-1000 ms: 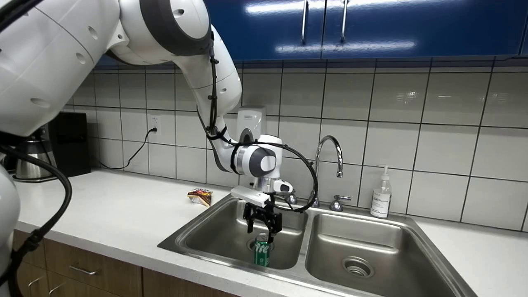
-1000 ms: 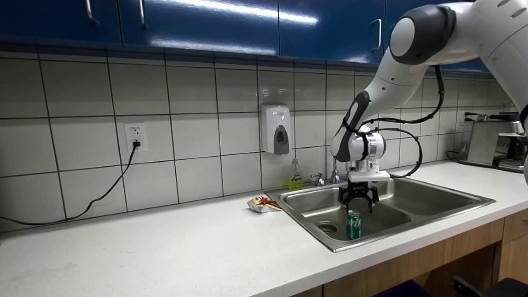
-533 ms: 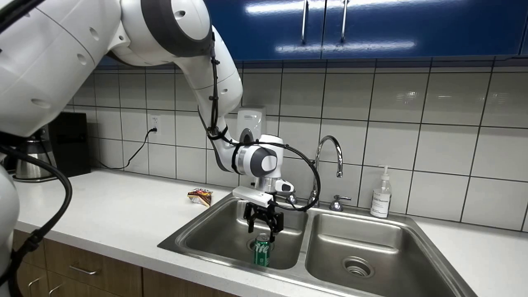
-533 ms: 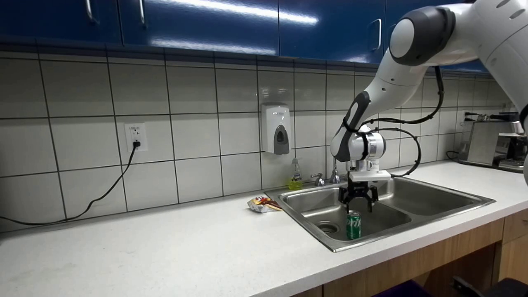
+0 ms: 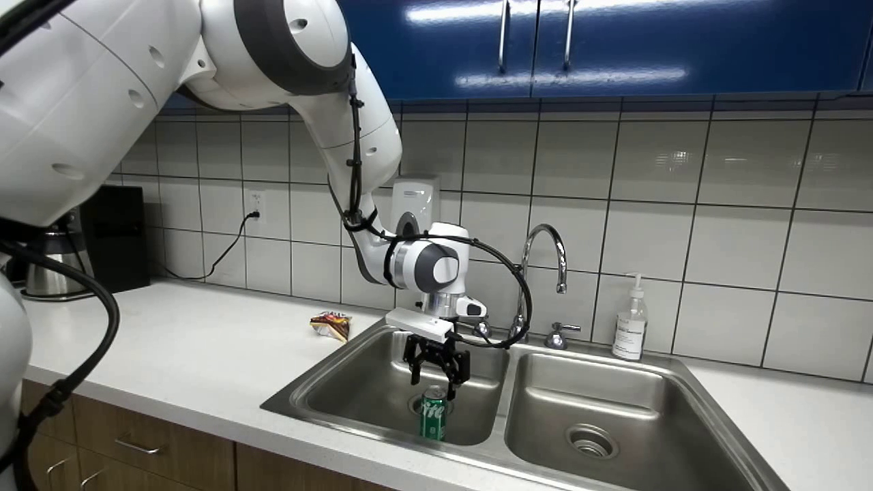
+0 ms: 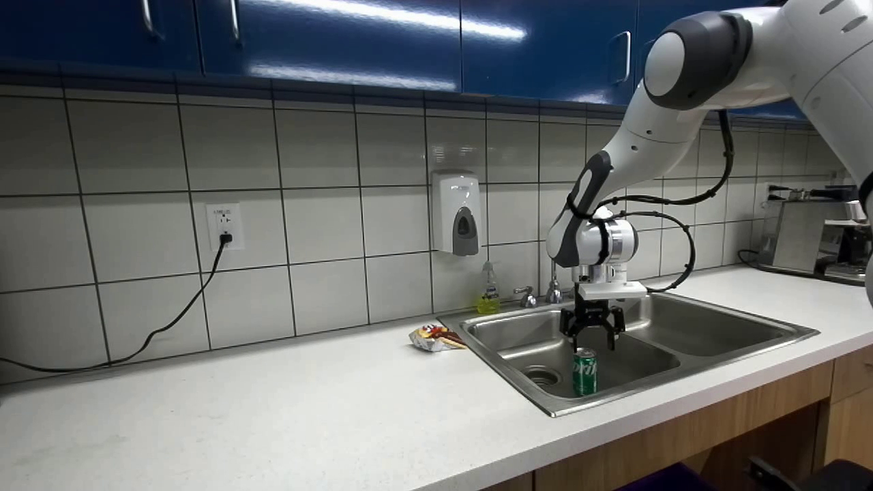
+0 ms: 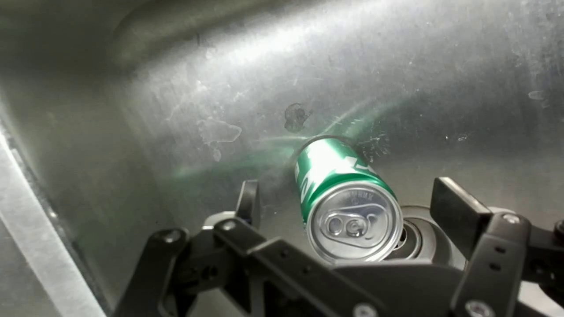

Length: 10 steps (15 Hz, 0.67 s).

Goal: Remove the green can from the sink and put it on the counter

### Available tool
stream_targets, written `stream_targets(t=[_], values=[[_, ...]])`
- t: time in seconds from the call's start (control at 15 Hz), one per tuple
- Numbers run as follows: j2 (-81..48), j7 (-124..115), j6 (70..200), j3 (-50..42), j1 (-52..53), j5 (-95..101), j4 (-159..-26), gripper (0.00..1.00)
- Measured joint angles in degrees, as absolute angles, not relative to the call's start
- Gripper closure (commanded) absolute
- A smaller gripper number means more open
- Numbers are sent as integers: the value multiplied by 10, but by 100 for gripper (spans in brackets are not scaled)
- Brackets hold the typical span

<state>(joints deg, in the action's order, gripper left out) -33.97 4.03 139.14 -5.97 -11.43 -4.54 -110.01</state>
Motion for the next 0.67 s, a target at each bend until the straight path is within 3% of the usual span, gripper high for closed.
stream_targets(t=[0.67], values=[[-356, 40, 1415, -60, -113, -44, -1098, 0]])
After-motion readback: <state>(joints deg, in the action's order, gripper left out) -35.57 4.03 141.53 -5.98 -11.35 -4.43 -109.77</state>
